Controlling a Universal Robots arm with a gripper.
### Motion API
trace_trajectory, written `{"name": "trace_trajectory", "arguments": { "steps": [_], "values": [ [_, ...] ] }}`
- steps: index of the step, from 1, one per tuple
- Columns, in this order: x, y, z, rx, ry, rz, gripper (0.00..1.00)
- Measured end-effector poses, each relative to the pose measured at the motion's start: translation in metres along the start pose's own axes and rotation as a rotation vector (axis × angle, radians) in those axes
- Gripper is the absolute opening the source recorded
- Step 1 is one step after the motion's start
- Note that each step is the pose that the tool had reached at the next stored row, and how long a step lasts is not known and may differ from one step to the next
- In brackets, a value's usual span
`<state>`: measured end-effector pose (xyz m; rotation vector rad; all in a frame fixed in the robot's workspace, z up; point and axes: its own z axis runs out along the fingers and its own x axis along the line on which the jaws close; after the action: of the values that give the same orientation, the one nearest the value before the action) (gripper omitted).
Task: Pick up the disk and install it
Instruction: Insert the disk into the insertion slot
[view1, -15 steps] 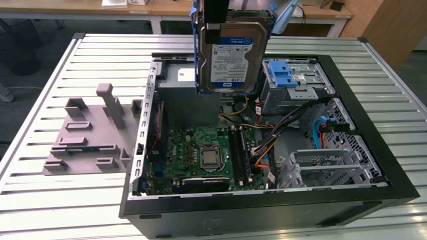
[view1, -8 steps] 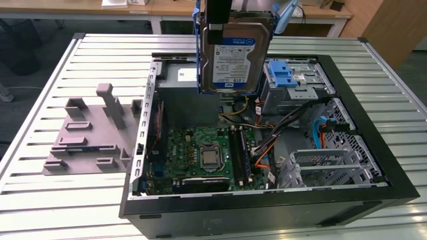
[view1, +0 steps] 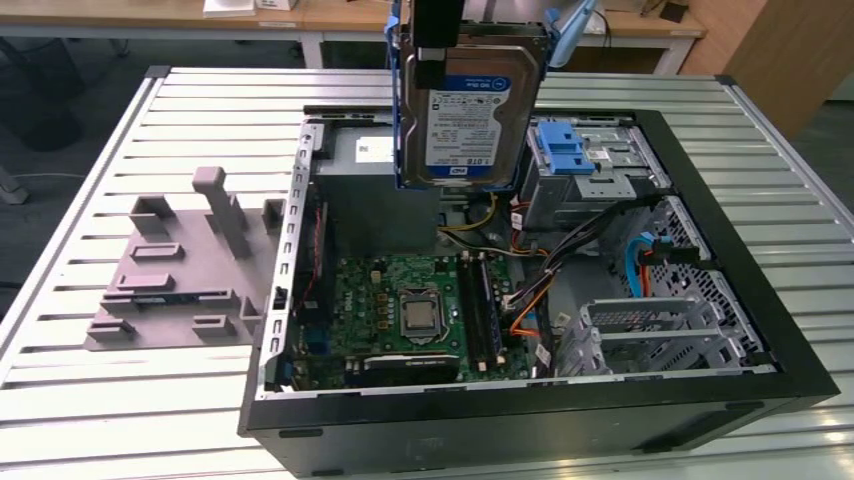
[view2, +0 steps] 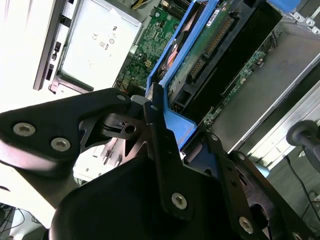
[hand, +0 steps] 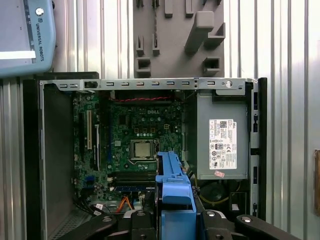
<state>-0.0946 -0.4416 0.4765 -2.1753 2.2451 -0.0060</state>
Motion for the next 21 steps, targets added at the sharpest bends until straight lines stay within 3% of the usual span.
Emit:
{"name": "trace_trajectory", "arguments": {
  "steps": [5,13,18,21],
  "values": [
    [0.0005,0.0,0.0,0.0,0.0005,0.0,0.36],
    [0.0195,-0.0009,0.0003,-0.0001,-0.0003,0.0,0.36],
    [0.0216,-0.0109,0.0006,-0.0012,-0.0018,0.0,0.36],
    [0.0256,-0.0137,0.0007,-0.0013,-0.0018,0.0,0.36]
  ]
}}
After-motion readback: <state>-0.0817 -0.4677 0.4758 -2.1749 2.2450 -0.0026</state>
